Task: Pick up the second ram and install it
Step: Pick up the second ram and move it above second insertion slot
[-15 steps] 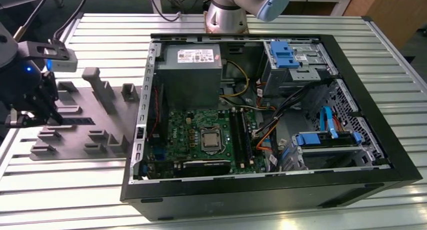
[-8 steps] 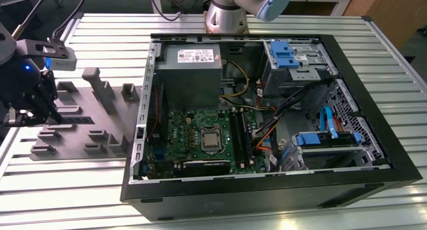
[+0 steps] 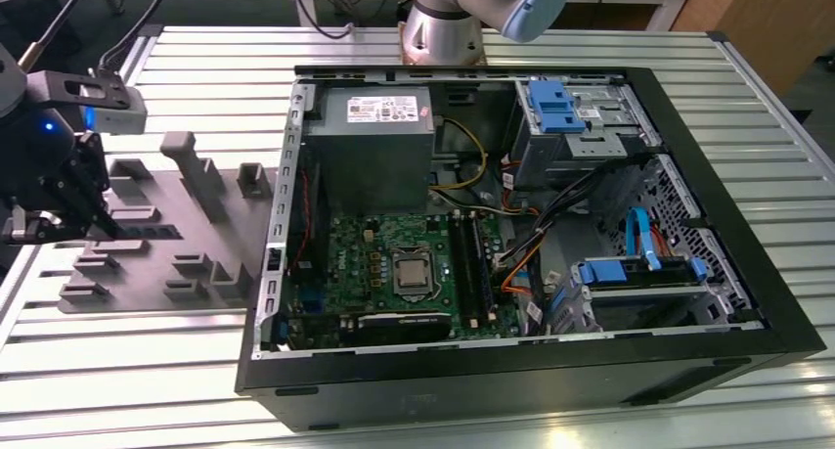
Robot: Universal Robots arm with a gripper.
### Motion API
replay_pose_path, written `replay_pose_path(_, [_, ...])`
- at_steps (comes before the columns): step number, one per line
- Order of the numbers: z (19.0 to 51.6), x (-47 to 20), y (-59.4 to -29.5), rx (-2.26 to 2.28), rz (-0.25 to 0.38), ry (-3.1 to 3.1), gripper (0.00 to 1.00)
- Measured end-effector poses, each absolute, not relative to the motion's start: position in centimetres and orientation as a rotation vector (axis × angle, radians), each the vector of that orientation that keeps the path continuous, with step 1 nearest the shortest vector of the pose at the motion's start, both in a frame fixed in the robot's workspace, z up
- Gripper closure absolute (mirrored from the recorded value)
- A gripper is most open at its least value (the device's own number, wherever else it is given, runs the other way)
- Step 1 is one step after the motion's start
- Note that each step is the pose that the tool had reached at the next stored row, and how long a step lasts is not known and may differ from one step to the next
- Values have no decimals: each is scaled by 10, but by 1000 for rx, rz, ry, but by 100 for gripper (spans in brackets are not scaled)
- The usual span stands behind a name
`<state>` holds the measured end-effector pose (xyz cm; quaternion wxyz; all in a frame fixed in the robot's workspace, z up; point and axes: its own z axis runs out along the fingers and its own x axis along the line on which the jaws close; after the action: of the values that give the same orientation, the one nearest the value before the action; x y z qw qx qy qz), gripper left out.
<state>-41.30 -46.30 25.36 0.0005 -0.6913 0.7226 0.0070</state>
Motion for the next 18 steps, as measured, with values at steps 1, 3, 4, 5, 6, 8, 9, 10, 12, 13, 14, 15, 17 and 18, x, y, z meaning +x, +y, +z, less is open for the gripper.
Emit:
replay_pose_path(1, [255,-413,-463,-2171,22,2269,86])
replay_pose_path(3, [257,-413,-463,-2171,22,2269,86])
replay_pose_path(4, [258,-413,-463,-2171,22,2269,86])
replay_pose_path(5, [259,-413,-463,-2171,22,2269,86])
replay_pose_path(6, [261,-413,-463,-2171,22,2269,86])
replay_pose_path(8, [263,-413,-463,-2171,22,2269,86])
replay_pose_path(9, [265,-413,-463,-2171,22,2269,86])
replay_pose_path(10, [266,-413,-463,-2171,22,2269,86])
replay_pose_path(12, [270,-413,-463,-2171,22,2269,86])
replay_pose_path(13, [272,-413,-463,-2171,22,2269,86])
replay_pose_path(14, [275,-413,-463,-2171,22,2269,86])
replay_pose_path(15, [278,-413,-463,-2171,22,2269,86])
replay_pose_path(17, [284,-413,-463,-2171,22,2269,86])
replay_pose_path(18, [288,-413,-463,-2171,22,2269,86])
